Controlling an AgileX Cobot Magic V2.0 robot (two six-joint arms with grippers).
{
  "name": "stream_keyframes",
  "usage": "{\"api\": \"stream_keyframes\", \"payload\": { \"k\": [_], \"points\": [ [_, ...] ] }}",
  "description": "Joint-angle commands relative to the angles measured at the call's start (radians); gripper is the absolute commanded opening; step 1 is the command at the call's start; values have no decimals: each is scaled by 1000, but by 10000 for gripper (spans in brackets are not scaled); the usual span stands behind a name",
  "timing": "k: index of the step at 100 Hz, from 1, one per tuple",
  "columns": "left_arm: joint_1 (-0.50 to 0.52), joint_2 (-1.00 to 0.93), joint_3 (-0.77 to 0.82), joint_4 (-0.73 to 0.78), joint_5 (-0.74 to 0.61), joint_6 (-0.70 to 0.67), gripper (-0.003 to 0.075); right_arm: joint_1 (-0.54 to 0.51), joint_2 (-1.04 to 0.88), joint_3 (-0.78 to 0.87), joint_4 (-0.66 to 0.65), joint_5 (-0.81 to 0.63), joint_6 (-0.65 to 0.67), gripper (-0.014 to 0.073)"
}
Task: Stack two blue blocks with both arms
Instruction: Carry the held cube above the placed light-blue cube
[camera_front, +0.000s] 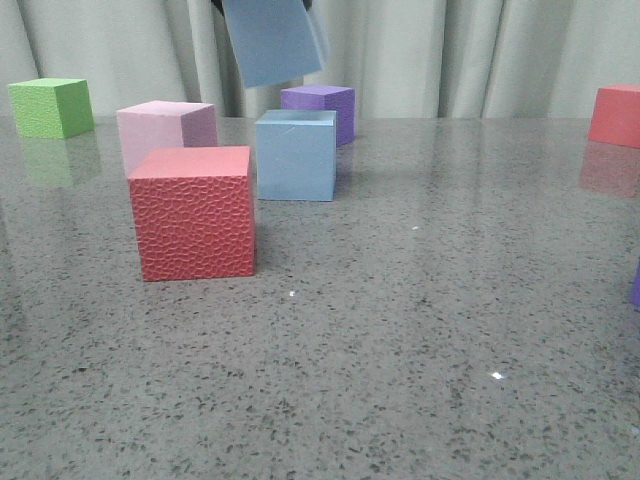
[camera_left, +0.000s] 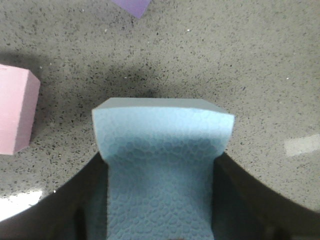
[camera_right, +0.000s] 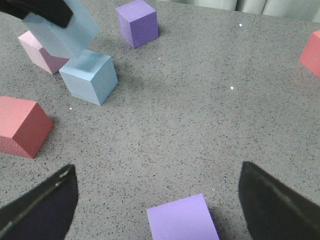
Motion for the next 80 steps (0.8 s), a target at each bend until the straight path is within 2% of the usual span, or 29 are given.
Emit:
{"api": "stream_keyframes", "payload": {
  "k": [1,80],
  "points": [
    [-11,-37,-32,-19,12,-7,102,-3,-2,-24,-26,-63,-5,644],
    [-21,-31,-32,-15,12,-1,109,-3,-2,-24,-26,-63,-5,644]
  ]
}}
